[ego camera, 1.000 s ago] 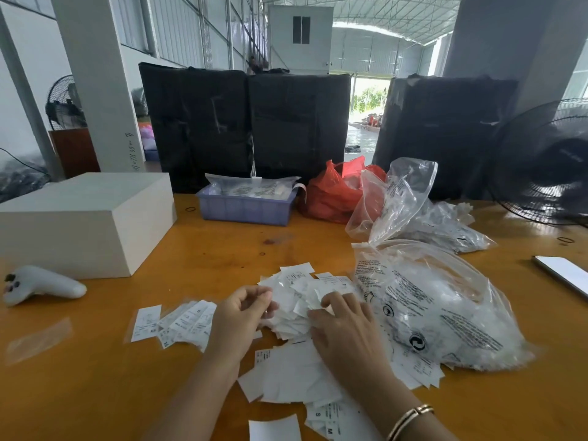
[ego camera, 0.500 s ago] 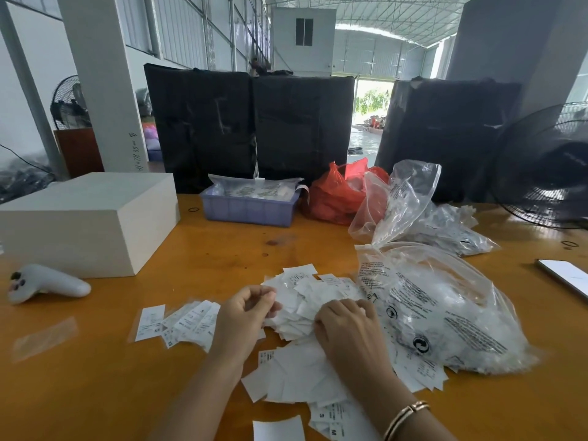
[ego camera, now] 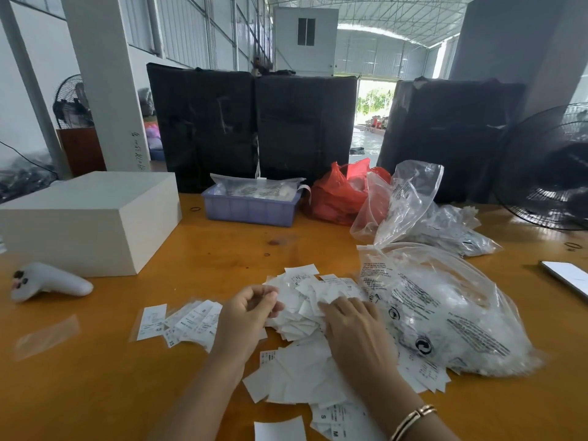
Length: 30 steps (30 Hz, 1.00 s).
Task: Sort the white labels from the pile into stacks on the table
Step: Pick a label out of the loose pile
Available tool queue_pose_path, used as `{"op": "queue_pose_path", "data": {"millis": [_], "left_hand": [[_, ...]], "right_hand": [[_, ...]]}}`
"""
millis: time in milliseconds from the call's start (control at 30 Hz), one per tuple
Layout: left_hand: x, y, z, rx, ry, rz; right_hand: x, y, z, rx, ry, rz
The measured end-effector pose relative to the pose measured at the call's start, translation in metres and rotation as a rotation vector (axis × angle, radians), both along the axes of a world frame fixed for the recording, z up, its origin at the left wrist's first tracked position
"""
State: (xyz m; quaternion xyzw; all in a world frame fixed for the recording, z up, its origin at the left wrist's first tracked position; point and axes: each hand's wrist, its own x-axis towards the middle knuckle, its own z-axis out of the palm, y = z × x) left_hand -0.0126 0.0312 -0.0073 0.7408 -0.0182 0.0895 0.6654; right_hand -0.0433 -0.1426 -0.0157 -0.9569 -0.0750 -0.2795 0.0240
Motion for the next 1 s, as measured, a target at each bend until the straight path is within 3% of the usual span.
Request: {"op": "queue_pose_path", "data": {"millis": [133,400,900,1000], "left_hand": [[0.0,0.0,0.0,0.0,-0.006,0.002],[-0.001,-0.001,-0.001,0.032,-0.017,-0.008],[-0.003,-0.005,-0.002,0.126,-0.06,-0.041],[-0.003,-0.005,-0.001,0.126,-0.063,-0.05]], "right_hand": [[0.003,-0.004,-0.002,0.037,0.167,-0.077],[0.015,0.001,-0.005,-0.011,0.166,-0.116],[0.007,0.003,0.003,0.05,-0.214,0.059],[0.006,0.002,0.005,0.206,-0.235,0.169]]}}
